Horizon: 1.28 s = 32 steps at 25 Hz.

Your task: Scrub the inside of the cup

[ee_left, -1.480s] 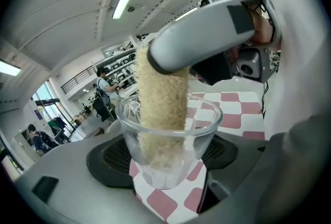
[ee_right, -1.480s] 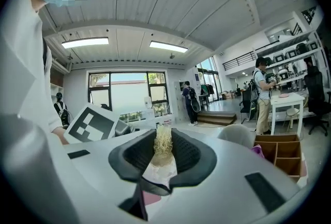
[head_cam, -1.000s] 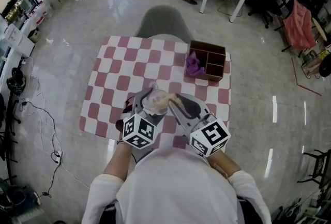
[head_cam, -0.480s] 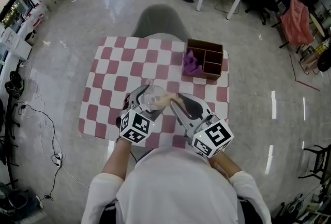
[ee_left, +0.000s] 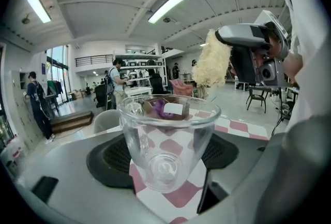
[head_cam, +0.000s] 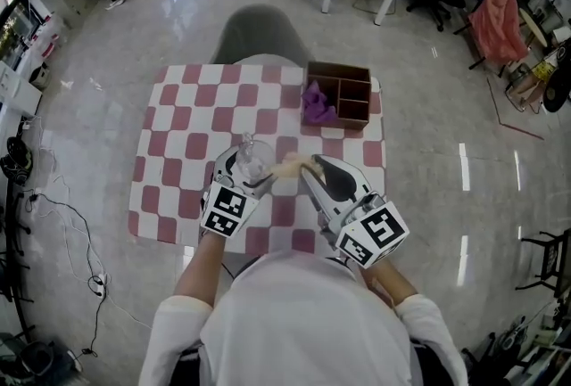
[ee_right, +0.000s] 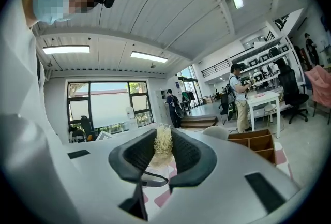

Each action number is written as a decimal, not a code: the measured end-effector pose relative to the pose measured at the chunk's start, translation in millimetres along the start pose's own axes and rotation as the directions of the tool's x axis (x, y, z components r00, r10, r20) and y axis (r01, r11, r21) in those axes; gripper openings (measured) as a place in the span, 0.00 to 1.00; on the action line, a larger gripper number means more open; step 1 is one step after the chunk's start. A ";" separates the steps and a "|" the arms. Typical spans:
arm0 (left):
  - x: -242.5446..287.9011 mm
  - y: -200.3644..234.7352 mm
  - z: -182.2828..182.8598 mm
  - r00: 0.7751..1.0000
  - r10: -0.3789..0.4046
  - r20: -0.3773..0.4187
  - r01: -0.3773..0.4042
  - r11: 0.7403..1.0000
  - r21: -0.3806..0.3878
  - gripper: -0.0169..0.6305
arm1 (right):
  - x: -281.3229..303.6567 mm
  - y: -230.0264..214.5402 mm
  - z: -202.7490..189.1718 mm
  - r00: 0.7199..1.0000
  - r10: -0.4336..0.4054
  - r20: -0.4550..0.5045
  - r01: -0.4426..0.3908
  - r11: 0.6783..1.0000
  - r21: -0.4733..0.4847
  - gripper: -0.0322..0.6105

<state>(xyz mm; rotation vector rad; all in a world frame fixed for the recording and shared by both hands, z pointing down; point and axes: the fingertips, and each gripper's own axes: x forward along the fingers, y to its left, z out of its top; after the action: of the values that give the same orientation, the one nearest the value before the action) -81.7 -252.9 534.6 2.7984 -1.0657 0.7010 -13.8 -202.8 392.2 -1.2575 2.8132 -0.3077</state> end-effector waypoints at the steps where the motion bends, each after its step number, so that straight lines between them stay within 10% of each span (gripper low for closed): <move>1: 2.6 0.5 -2.1 1.000 -0.001 0.006 0.001 1.000 -0.014 0.61 | -2.0 -1.0 -1.6 1.000 -0.007 -0.003 0.007 1.000 0.001 0.21; 32: 61.1 3.1 -96.1 0.997 -0.029 -0.065 0.015 0.979 -0.203 0.61 | -26.1 -13.3 -32.0 0.986 -0.133 -0.100 0.132 0.991 -0.013 0.21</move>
<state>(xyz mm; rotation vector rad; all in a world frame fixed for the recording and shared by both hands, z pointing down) -81.2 -271.9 646.9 2.5915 -1.0301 0.6409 9.5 -186.9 425.1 -1.4746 2.8192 -0.3777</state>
